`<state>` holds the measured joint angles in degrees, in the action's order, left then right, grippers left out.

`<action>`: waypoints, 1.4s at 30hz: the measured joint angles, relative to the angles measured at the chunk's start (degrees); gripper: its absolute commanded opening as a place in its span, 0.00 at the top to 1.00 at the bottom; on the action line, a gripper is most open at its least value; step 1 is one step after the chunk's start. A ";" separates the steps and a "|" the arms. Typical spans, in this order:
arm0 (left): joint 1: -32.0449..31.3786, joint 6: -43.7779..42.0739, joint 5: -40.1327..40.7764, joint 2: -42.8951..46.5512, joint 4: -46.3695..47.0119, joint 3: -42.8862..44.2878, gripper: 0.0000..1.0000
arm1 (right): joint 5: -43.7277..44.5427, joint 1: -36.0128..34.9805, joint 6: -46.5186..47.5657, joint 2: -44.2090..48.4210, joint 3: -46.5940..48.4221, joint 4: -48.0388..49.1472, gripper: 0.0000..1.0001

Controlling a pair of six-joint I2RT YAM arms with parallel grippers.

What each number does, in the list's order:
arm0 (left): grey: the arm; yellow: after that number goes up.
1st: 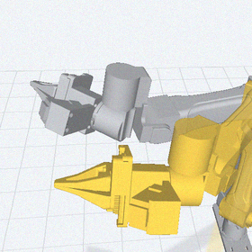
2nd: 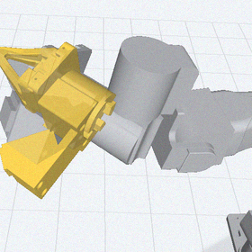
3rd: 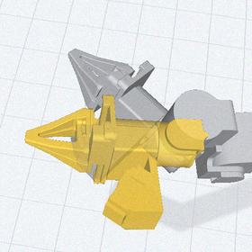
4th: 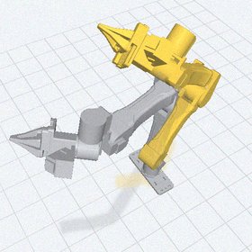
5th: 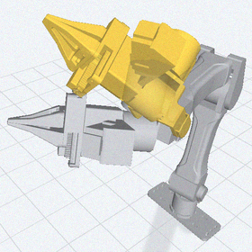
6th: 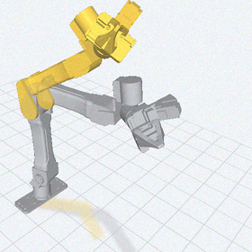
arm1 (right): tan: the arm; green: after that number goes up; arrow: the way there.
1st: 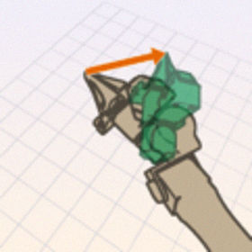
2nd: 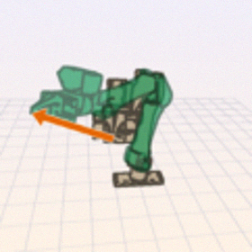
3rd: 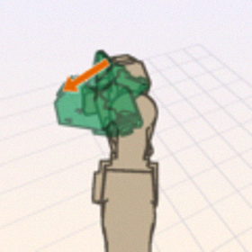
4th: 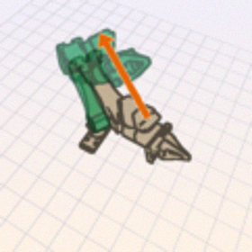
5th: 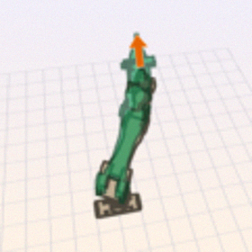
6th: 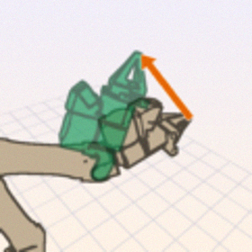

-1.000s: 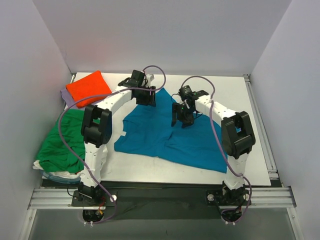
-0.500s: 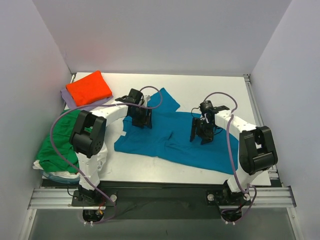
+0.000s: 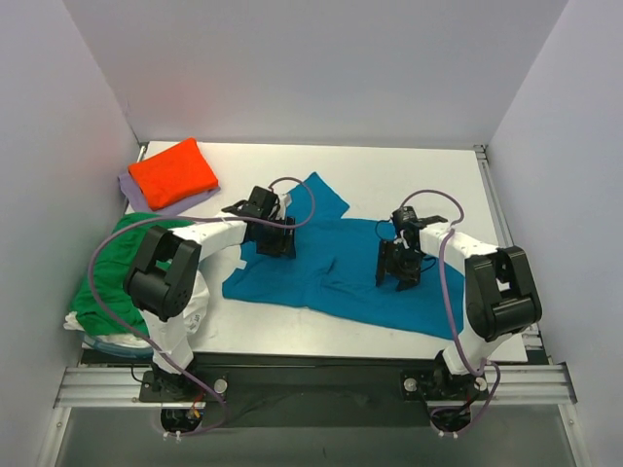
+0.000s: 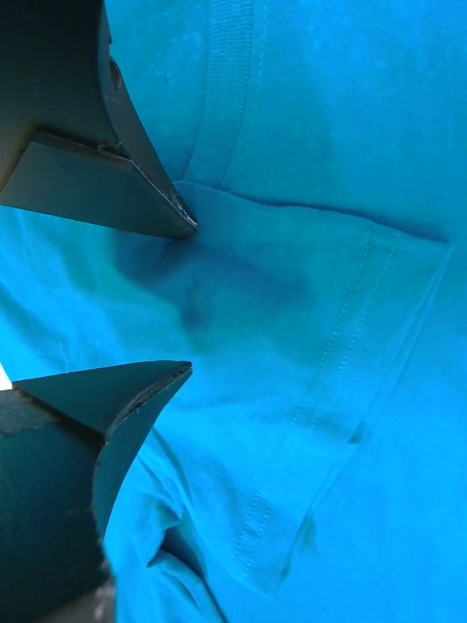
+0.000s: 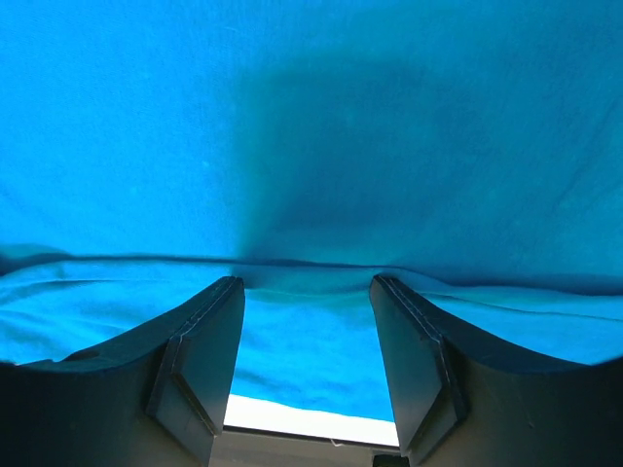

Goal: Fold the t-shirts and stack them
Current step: Fold the flattened tshirt in 1/3 of the way

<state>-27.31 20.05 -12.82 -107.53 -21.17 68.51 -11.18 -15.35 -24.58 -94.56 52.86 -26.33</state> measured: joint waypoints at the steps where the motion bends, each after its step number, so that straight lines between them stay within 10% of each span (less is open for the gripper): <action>1: -0.35 0.37 0.61 0.57 0.46 -0.81 0.36 | 0.00 0.04 0.00 0.20 -0.20 0.17 0.44; 42: -12.28 9.79 17.25 10.32 -13.66 -8.22 0.35 | -0.94 1.88 1.07 1.97 -3.19 -9.60 0.43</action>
<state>-39.59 29.85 4.43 -97.21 -34.83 60.29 -12.12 -13.47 -23.51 -92.60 49.67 -35.92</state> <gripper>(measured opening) 0.645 0.563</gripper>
